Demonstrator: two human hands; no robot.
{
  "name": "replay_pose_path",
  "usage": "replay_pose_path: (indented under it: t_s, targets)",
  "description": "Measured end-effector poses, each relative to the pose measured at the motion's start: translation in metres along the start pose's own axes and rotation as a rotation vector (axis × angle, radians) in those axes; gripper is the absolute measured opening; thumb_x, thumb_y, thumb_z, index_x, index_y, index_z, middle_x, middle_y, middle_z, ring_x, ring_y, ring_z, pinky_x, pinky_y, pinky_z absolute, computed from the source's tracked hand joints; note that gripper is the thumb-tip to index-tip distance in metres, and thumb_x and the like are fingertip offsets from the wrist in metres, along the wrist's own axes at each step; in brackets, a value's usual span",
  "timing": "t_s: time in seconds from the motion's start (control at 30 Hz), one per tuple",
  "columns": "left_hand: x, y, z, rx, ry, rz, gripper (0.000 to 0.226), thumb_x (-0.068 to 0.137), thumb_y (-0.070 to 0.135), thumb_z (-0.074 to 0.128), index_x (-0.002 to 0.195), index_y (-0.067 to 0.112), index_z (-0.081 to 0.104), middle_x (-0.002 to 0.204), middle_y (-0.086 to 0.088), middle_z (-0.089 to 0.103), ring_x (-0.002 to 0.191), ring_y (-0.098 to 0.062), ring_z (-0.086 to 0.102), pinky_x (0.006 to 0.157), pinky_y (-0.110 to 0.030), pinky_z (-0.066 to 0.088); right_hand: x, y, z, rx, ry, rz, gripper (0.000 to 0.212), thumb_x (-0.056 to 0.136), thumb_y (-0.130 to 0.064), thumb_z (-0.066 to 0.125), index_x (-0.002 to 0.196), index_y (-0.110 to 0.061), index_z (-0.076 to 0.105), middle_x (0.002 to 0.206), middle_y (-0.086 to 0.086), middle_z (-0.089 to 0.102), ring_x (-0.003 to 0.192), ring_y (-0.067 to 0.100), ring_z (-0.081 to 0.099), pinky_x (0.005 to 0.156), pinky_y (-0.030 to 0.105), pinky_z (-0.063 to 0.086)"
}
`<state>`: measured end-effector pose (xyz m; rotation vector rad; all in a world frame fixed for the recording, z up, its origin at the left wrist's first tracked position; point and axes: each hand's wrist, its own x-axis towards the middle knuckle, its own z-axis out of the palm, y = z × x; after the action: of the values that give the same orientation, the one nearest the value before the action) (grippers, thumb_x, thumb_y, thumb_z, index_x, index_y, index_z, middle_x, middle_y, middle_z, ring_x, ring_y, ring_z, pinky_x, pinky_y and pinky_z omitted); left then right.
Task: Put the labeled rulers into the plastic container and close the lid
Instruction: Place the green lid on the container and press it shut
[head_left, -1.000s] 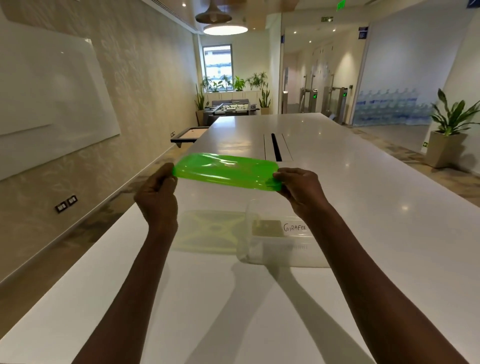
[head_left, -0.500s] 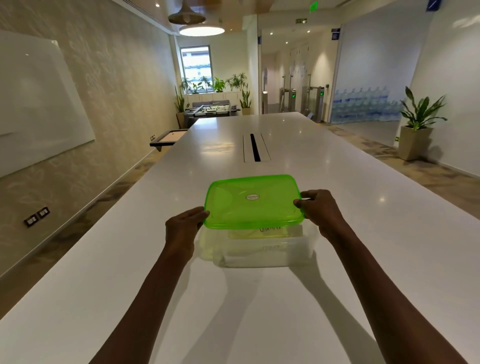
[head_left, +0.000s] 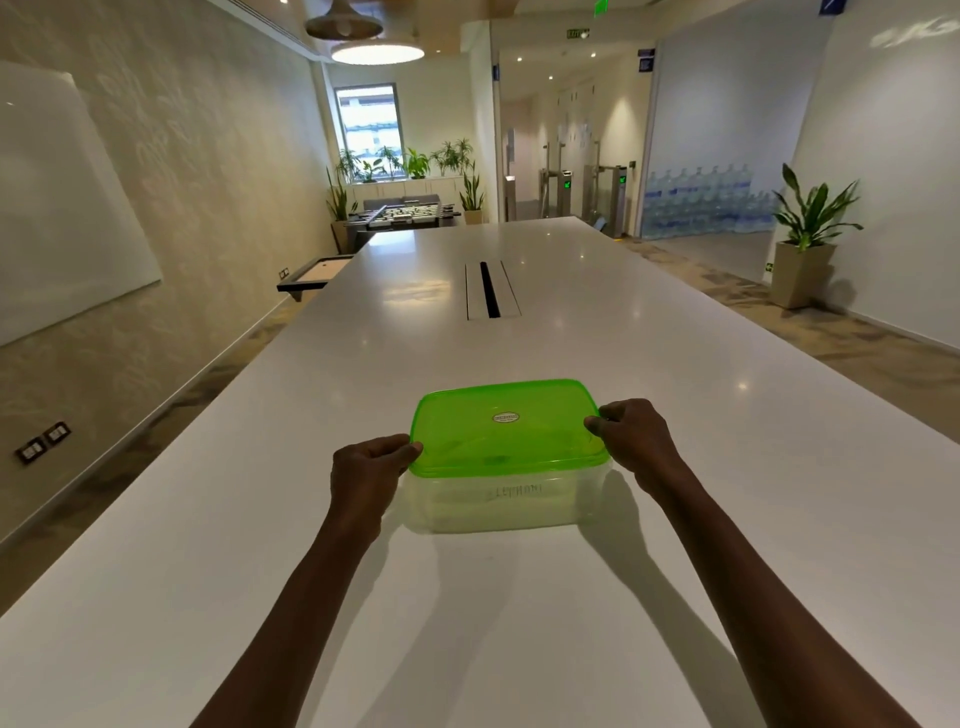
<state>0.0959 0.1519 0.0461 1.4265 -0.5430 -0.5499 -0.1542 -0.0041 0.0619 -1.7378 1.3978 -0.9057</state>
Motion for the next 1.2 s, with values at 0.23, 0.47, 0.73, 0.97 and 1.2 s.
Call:
replay_pose_path:
  t_s: [0.23,0.47,0.73,0.97,1.2]
  targets:
    - [-0.004,-0.001,-0.001,0.119,0.013,0.024,0.018,0.073,0.009,0.079,0.091,0.009,0.075,0.084,-0.014,0.074,0.077,-0.026,0.069,0.082,-0.034,0.056,-0.002,0.002,0.001,-0.037,0.006,-0.022,0.039,0.088,-0.026,0.069,0.116,0.0,0.067,0.117,0.019,0.068,0.113,0.031,0.061,0.097,0.038,0.048]
    - [-0.009,-0.003,-0.001,0.085,-0.007,-0.047,0.023,0.077,0.015,0.077,0.099,0.01,0.074,0.095,-0.016,0.073,0.09,-0.027,0.069,0.074,-0.033,0.056,-0.007,0.01,0.003,-0.024,0.021,-0.003,0.045,0.089,-0.035,0.066,0.125,-0.008,0.063,0.128,0.014,0.063,0.111,0.029,0.061,0.099,0.04,0.049]
    - [-0.014,-0.004,-0.001,-0.023,-0.056,-0.156,0.034,0.076,0.015,0.078,0.109,0.014,0.071,0.087,-0.012,0.068,0.074,-0.022,0.062,0.058,-0.025,0.056,-0.017,0.016,-0.014,0.361,-0.32,0.205,0.052,0.093,-0.029,0.062,0.142,-0.025,0.048,0.082,0.007,0.054,0.057,0.02,0.052,0.054,0.027,0.048]
    - [-0.014,-0.008,0.0,-0.076,-0.073,-0.192,0.04,0.075,0.014,0.079,0.114,0.016,0.069,0.085,-0.012,0.062,0.074,-0.02,0.056,0.056,-0.022,0.056,-0.022,0.015,-0.016,0.54,-0.342,0.213,0.056,0.094,-0.007,0.06,0.147,-0.008,0.039,0.051,0.002,0.053,0.052,0.019,0.043,0.043,0.021,0.047]
    - [-0.015,-0.01,0.002,-0.169,-0.054,-0.266,0.033,0.075,0.012,0.079,0.103,-0.002,0.067,0.089,-0.013,0.063,0.074,-0.016,0.061,0.056,-0.023,0.058,-0.021,0.015,-0.015,0.547,-0.332,0.213,0.057,0.093,-0.007,0.061,0.146,-0.005,0.039,0.04,-0.005,0.058,0.044,0.014,0.048,0.042,0.021,0.047]
